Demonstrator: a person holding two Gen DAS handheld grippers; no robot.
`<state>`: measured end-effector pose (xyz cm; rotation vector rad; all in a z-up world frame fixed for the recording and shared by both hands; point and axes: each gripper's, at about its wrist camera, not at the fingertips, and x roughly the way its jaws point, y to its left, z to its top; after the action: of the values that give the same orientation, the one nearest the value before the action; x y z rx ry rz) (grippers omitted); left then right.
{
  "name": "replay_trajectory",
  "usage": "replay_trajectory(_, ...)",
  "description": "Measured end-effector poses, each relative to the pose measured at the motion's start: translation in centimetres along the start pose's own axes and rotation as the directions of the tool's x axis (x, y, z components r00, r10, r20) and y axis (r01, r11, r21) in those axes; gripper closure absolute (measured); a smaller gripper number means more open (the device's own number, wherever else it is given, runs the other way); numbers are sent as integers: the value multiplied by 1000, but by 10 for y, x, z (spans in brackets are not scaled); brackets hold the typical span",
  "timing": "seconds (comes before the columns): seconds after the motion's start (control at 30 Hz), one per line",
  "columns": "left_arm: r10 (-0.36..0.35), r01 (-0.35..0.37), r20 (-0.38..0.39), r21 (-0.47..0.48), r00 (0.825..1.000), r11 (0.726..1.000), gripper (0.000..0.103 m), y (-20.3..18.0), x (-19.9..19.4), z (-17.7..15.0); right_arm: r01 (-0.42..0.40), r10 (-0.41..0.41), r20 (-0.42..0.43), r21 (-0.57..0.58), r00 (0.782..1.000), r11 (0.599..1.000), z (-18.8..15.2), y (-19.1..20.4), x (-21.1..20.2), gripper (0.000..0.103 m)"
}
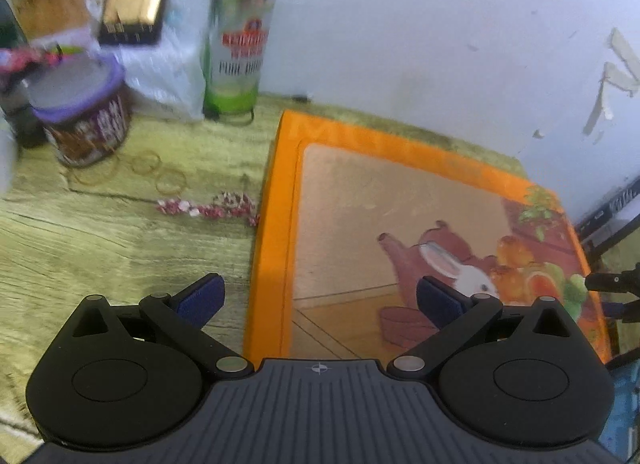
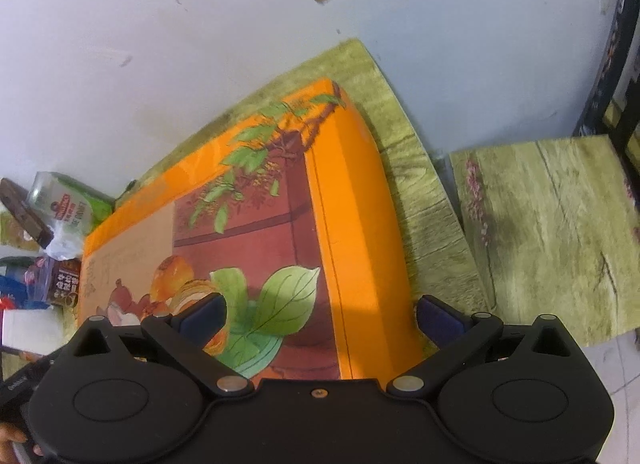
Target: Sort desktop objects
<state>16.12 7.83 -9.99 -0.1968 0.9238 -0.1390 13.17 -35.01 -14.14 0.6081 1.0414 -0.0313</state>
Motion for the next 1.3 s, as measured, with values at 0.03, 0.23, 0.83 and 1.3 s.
replay_trajectory(0.03, 7, -8, 22, 9, 1000, 1000, 0, -5, -10, -2, 0, 0, 15, -16, 1000, 1000, -3, 2, -7, 1)
replay_trajectory(0.23, 79, -94, 169, 83, 983, 992, 0, -48, -74, -22, 9, 10, 113, -167, 994, 986, -30, 26, -59, 0)
replay_trajectory(0.83, 226, -244, 227, 52, 947, 969, 0, -109, -183, -73, 90, -3, 251, -335, 968, 938, -116, 83, -135, 0)
replay_trajectory(1.3, 134, -135, 37, 46, 990, 990, 0, -56, -178, -57, 297, -229, 301, -203, 926, 933, -158, 153, -148, 0)
